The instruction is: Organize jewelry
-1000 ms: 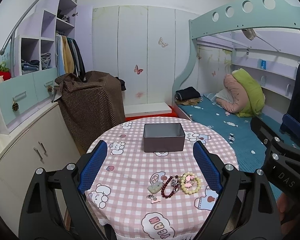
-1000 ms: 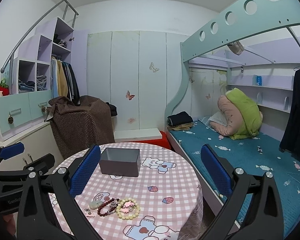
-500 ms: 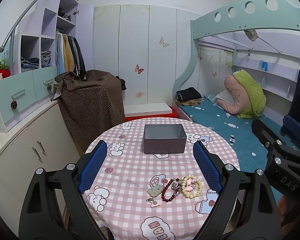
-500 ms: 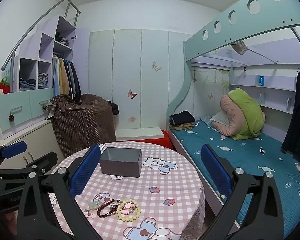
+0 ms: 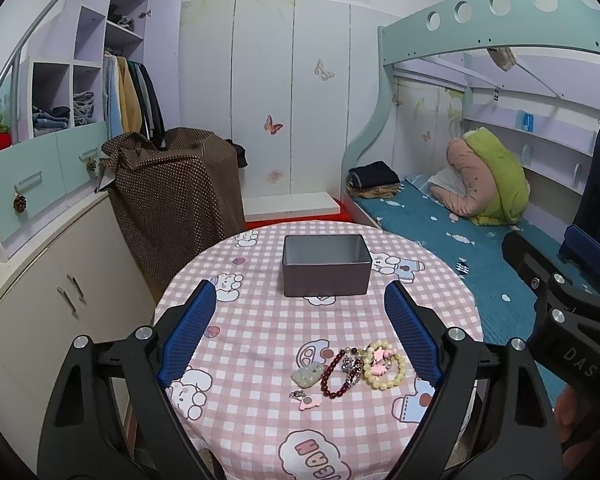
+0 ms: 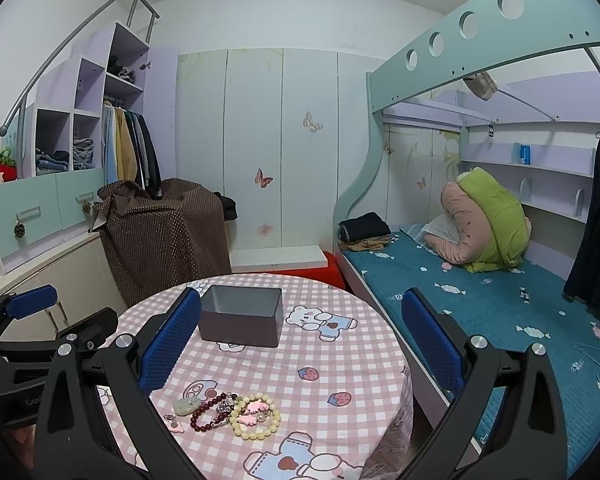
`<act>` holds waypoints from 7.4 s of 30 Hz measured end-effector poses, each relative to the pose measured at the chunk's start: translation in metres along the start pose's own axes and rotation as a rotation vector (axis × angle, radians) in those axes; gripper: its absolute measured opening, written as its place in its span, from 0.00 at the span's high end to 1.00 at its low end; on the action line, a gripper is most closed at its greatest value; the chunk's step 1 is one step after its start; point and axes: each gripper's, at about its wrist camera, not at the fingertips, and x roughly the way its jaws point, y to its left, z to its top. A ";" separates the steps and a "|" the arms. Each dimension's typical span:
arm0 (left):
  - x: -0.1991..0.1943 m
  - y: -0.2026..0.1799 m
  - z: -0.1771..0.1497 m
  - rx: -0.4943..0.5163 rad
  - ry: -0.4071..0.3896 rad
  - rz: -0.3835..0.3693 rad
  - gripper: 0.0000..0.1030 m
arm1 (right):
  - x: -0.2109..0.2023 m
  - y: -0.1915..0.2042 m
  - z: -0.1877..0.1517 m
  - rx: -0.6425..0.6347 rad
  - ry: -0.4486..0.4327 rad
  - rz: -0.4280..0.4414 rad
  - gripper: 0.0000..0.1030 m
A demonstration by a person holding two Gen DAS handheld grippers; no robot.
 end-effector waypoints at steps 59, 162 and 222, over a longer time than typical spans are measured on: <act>0.184 -0.028 -0.082 0.096 0.546 -0.155 0.52 | 0.157 -0.040 -0.132 -0.001 0.597 0.162 0.91; 0.155 0.009 -0.037 -0.059 0.310 -0.359 0.93 | 0.141 0.004 -0.087 -0.071 0.502 0.270 0.91; 0.150 0.024 0.001 -0.076 0.197 -0.412 0.93 | 0.157 0.020 -0.045 -0.065 0.375 0.385 0.92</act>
